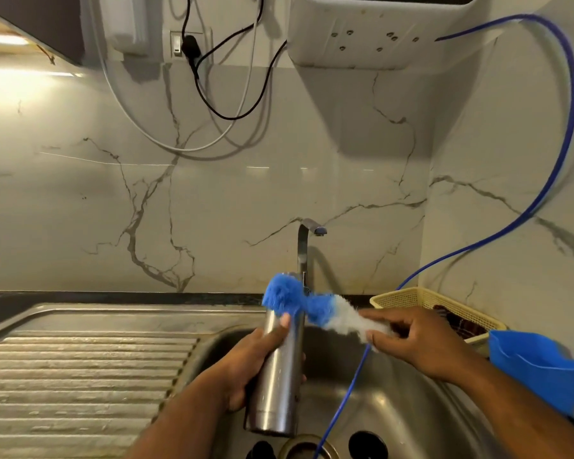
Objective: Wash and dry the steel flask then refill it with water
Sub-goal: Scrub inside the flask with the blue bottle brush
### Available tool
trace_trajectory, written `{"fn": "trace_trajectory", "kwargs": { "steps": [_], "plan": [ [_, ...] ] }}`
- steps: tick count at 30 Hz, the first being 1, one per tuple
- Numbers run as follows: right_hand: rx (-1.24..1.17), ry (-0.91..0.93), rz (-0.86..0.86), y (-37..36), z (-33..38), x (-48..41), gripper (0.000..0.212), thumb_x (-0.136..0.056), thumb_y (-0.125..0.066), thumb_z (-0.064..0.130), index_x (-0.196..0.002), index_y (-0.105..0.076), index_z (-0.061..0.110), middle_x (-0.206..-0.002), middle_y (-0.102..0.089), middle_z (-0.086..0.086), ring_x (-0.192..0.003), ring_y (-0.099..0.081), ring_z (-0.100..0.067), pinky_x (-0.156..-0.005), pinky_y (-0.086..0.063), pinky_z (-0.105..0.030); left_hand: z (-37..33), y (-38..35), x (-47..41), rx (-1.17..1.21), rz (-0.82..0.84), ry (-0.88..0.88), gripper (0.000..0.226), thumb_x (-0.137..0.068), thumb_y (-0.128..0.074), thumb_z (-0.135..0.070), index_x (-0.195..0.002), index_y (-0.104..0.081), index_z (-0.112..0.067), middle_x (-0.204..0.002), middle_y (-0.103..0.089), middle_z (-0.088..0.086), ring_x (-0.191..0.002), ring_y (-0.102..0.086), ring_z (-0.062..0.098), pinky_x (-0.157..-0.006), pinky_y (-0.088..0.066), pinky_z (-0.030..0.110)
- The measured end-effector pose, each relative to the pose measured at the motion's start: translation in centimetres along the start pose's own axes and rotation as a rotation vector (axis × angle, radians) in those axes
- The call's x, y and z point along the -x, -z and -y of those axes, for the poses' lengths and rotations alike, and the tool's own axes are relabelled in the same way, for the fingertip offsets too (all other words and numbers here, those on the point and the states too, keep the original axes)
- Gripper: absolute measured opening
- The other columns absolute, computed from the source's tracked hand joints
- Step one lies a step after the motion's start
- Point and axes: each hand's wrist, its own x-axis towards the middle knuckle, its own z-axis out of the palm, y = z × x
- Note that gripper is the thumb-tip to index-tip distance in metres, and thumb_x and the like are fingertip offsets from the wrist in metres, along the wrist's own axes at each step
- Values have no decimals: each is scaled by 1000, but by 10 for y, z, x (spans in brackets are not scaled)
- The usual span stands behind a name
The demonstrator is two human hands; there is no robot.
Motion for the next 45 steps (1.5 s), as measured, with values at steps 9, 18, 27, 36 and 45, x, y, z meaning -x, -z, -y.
{"fn": "trace_trajectory", "kwargs": {
  "steps": [9,18,27,36,45],
  "plan": [
    [4,-1,-124,3,0,-1,41,-90,-75,27,-129,-66,38,-101,-57,43,-93,-53,30,-74,-39,5,4,1,-7,-196,-175,-147,87,-47,-96,-38,-124,-56,-31,-112,-72,11,-103,-71,30,-92,-58,52],
    [-63,-17,-228,-14,15,1,39,-89,-73,17,-107,-61,49,-101,-67,25,-83,-62,14,-67,-50,-11,-2,-8,-1,-124,-240,-282,70,-64,-94,-34,-122,-54,-32,-111,-71,8,-100,-72,27,-86,-60,45],
    [-131,1,-113,-33,35,3,51,-97,-59,18,-127,-55,59,-121,-65,28,-108,-61,9,-87,-48,-14,-15,-6,4,177,-304,-316,64,-75,-81,-46,-127,-52,-25,-117,-68,16,-104,-70,35,-86,-60,51],
    [-435,-127,18,-28,63,10,46,-104,-54,31,-134,-43,64,-99,-67,24,-61,-63,11,-50,-43,-7,5,-22,-1,-494,-321,-517,67,-61,-97,-28,-111,-54,-42,-97,-71,-19,-89,-66,-7,-67,-49,6],
    [-746,-251,184,-19,63,13,28,-100,-59,38,-121,-64,55,-60,-51,-3,-42,-29,-14,-35,-22,-15,2,-13,-5,-563,-447,-571,70,-55,-99,-28,-109,-55,-40,-100,-71,-15,-92,-67,0,-80,-53,17]
  ]
}}
